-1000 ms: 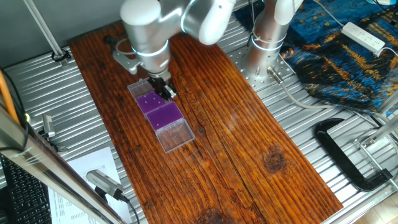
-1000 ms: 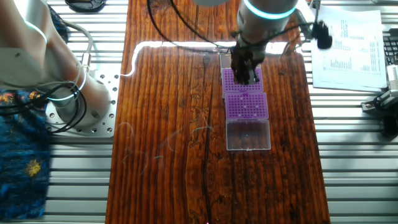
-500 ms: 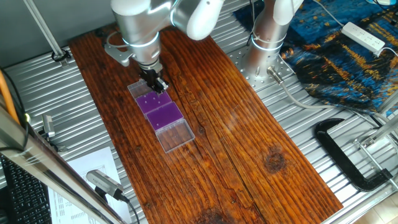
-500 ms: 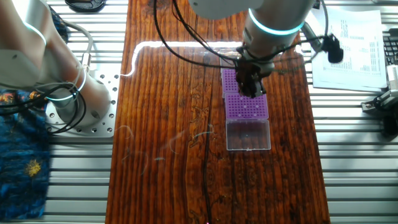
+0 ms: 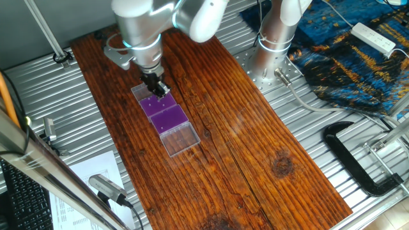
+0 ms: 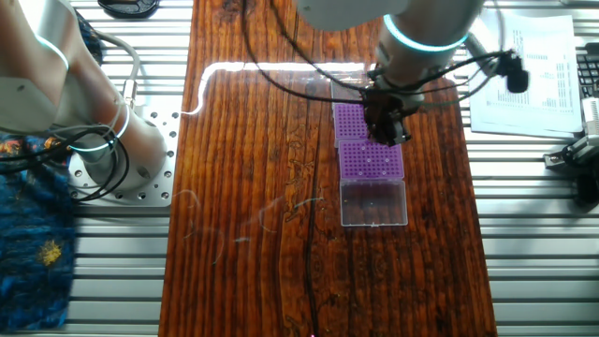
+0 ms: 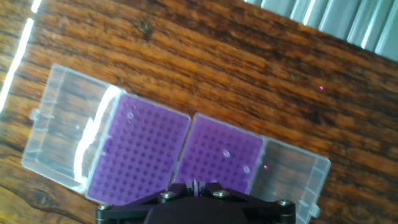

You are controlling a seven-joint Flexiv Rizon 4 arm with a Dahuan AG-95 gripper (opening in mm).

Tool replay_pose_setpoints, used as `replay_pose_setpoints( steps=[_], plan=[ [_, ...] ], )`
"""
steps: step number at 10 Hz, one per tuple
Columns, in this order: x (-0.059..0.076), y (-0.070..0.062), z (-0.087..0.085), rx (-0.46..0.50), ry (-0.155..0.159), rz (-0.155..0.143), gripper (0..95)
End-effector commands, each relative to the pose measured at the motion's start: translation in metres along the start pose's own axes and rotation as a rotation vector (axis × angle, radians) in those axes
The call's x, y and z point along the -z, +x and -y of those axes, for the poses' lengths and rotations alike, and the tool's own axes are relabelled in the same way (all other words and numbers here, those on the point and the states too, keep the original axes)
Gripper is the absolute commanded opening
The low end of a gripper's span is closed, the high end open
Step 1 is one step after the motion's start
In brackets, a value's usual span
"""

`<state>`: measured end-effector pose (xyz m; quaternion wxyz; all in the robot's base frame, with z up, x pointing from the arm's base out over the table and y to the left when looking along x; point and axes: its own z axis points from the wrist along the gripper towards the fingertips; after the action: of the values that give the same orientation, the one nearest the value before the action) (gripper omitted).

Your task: Transfer all small pipette tips from one holder to another

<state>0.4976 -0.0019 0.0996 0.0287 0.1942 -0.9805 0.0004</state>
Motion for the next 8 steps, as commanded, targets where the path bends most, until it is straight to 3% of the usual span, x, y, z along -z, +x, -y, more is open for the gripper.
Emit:
replay_pose_setpoints(
  steps=[1, 5, 8],
  plan=[
    [-0.001, 0.003, 0.001, 0.002, 0.006, 0.007, 0.0],
    [-0.009, 0.002, 0.002, -0.006, 0.012, 0.019, 0.0],
    [-0.012, 0.009, 0.003, 0.007, 0.016, 0.014, 0.0]
  ],
)
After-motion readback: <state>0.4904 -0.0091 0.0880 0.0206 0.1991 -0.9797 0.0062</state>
